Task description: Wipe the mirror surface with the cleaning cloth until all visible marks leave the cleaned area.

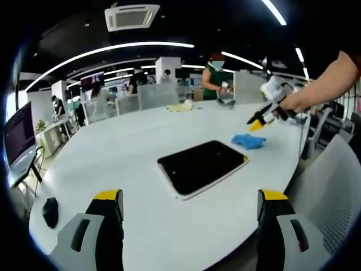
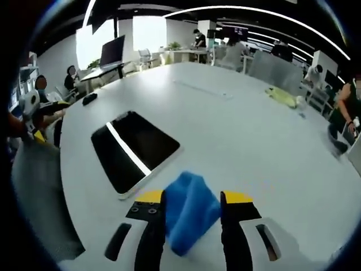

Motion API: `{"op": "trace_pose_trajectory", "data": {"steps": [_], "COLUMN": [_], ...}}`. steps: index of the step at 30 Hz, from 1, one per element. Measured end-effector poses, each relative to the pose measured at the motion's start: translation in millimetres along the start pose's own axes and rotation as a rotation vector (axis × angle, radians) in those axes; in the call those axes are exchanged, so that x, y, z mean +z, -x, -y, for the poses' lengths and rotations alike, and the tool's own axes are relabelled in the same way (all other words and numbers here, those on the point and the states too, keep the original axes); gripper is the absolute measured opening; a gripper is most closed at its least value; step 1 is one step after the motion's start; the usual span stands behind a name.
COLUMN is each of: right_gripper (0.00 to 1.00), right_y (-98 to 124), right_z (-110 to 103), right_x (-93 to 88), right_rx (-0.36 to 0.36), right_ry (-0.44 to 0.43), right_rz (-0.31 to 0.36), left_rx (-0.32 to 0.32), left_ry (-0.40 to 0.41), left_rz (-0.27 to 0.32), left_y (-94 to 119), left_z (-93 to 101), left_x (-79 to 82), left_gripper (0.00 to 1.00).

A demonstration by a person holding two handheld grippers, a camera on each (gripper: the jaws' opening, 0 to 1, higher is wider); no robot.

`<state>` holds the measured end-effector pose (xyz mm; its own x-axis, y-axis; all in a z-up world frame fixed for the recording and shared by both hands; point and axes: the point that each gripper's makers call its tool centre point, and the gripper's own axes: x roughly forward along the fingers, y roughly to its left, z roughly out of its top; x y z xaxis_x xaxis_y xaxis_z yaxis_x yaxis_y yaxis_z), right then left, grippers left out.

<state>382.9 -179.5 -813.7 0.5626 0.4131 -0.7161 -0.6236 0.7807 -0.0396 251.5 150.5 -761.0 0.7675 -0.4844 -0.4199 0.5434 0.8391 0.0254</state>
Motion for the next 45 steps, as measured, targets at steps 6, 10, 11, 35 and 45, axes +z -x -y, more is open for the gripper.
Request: {"op": "trace_pose_trajectory", "data": {"steps": [6, 10, 11, 35, 45], "right_gripper": [0.24, 0.23, 0.23, 0.01, 0.01], "right_y": [-11, -18, -19, -29, -9], "right_z": [0, 3, 4, 10, 18], "right_x": [-10.3, -16.8, -18.6, -30.6, -14.1], "right_rx": [-0.008, -0.011, -0.011, -0.057, -0.065], "right_ry": [-0.031, -0.047, -0.053, -0.096, -0.155], "right_rz": [-0.037, -0.056, -0.062, -0.16, -0.165], "left_rx": [-0.001, -0.004, -0.004, -0.004, -0.003], "left_ry": [0.002, 0.001, 0.0, 0.005, 0.007], "left_rz": [-0.004, -0.011, -0.011, -0.009, -0.016], "left_y": [-1, -1, -2, -3, -2], "left_z": [-1.1, -0.9, -0.9, -3.9, -3.7], "left_x": [-1.6, -2.2, -2.2, -2.6, -3.6], "left_gripper": [0.99, 0.99, 0.99, 0.99, 1.0]}}
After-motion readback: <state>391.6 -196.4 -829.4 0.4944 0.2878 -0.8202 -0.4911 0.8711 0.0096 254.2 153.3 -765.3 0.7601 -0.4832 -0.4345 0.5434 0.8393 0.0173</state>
